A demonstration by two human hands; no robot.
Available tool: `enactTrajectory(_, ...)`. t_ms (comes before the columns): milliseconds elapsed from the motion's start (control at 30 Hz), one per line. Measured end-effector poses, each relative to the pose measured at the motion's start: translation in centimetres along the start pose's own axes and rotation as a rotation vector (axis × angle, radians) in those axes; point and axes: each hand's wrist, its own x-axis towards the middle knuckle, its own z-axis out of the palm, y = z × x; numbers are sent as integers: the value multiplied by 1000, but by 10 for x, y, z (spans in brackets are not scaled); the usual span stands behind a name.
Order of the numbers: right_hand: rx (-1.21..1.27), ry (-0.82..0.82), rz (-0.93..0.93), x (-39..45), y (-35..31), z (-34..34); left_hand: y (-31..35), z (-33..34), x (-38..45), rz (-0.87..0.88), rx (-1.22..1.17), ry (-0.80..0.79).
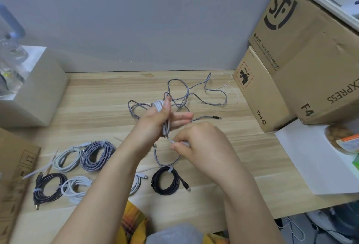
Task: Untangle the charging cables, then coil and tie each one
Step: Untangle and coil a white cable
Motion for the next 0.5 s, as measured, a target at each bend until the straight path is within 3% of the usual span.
enactTrajectory(100, 285, 149, 23, 2, 5, -3, -5, 4, -4, -59, 324, -25)
enactTrajectory(267, 746, 313, 43, 1, 11, -6, -3, 12, -8, -34, 291, -175)
enactTrajectory(500, 791, 528, 116, 14, 32, 22, 14, 26, -13, -147, 270, -98)
